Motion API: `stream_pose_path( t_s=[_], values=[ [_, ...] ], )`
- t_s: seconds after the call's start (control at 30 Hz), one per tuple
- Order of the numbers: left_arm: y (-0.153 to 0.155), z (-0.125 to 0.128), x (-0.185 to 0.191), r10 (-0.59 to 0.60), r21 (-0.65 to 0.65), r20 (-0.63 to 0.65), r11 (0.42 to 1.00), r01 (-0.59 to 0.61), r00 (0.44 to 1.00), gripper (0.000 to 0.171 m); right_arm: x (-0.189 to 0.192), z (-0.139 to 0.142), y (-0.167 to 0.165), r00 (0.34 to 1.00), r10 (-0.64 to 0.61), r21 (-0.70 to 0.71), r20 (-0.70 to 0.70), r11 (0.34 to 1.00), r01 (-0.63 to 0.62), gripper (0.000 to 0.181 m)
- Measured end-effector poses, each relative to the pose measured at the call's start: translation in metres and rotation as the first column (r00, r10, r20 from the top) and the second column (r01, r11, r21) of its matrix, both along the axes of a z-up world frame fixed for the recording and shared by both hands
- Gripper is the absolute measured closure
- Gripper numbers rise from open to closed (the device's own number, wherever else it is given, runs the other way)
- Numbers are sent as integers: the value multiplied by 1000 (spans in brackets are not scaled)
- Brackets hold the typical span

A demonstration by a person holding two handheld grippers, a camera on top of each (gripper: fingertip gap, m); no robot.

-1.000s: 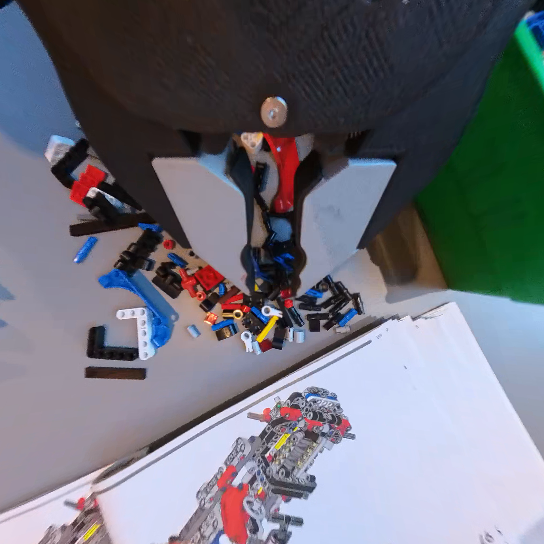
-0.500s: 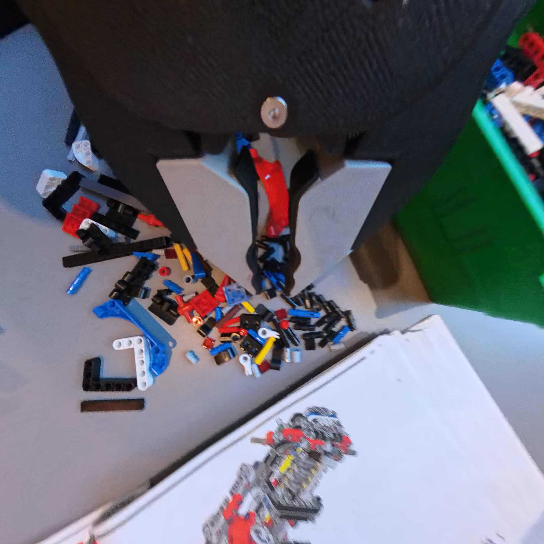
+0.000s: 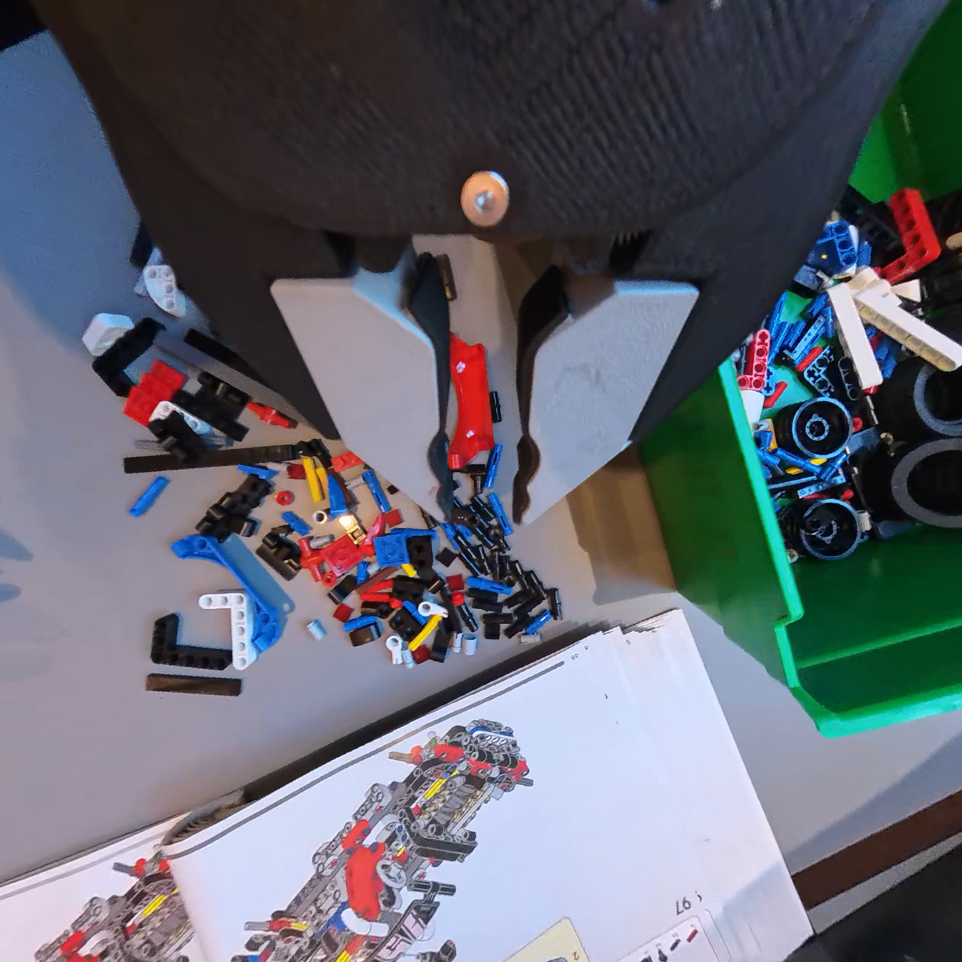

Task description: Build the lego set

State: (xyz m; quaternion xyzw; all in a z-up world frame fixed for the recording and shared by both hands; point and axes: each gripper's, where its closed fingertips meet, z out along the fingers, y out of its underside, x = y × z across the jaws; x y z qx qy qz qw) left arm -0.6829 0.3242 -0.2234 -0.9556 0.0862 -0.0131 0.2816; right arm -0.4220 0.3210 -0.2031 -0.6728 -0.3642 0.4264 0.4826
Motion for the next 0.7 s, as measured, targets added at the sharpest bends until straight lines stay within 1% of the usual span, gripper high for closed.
stream_pose_path(
  t_s=[0.07, 0.2, 0.27, 0.37, 0.43, 0.53, 0.7],
  values=[
    [-2, 3, 4, -4, 8, 24, 1000, 4, 1000, 153, 1, 0, 0, 1000, -5, 6, 3, 1000, 5, 172],
    [-11, 6, 9, -23, 15, 5, 1000, 23, 1000, 153, 4, 1, 3, 1000, -20, 6, -1, 1000, 20, 172],
    [-23, 7, 12, -47, 3, 1, 999, 47, 999, 152, 4, 1, 3, 1000, -22, 10, 2, 1000, 22, 172],
    [-47, 5, 21, -100, -31, 35, 994, 101, 994, 144, 3, 1, 2, 1000, -16, 14, 4, 1000, 16, 172],
    [-68, -4, 28, -118, -79, 67, 989, 124, 991, 140, 2, 0, 1, 1000, -9, 13, 8, 1000, 8, 172],
    [-99, -21, 32, -123, -150, 74, 980, 133, 990, 139, 0, -1, -1, 1000, -5, 19, 15, 1000, 5, 172],
    [-135, -46, 37, -98, -216, 117, 969, 122, 988, 140, 2, 0, 1, 1000, -16, 26, 18, 1000, 15, 173]
  ],
)
